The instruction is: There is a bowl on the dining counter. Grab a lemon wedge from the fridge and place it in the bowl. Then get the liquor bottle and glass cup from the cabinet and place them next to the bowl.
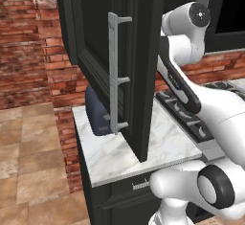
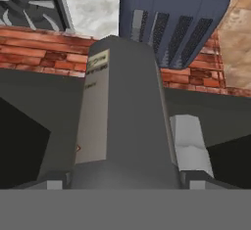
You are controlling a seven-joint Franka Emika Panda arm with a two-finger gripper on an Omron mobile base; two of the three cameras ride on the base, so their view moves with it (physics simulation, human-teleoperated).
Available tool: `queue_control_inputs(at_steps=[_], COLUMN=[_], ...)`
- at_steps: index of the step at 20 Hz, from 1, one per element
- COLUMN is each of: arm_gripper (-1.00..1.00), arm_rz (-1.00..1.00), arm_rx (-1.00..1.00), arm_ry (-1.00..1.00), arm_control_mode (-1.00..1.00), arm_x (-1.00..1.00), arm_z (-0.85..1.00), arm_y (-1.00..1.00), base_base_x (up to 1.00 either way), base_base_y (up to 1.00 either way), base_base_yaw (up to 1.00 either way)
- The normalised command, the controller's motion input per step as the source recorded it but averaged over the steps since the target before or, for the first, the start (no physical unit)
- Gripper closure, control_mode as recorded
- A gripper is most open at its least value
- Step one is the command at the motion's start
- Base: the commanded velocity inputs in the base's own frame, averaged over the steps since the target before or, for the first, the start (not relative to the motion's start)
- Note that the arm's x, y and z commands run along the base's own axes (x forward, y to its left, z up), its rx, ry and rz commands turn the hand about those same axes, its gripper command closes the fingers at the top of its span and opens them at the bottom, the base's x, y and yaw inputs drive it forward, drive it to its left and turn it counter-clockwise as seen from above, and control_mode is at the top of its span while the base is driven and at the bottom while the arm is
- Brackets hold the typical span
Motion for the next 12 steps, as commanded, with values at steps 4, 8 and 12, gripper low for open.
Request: queue_control_inputs(at_steps=[4, 8, 12], arm_gripper=[1.0, 1.0, 1.0], arm_rz=[0.0, 0.0, 0.0], arm_rx=[-0.01, 0.0, 0.0], arm_ry=[0.0, 0.0, 0.0], arm_control_mode=[-1.0, -1.0, -1.0], arm_x=[-0.79, -0.86, -0.83], arm_z=[0.0, 0.0, 0.0], arm_y=[-0.22, -0.26, -0.32], base_base_x=[0.0, 0.0, 0.0], base_base_y=[0.0, 0.0, 0.0], base_base_yaw=[0.0, 0.0, 0.0])
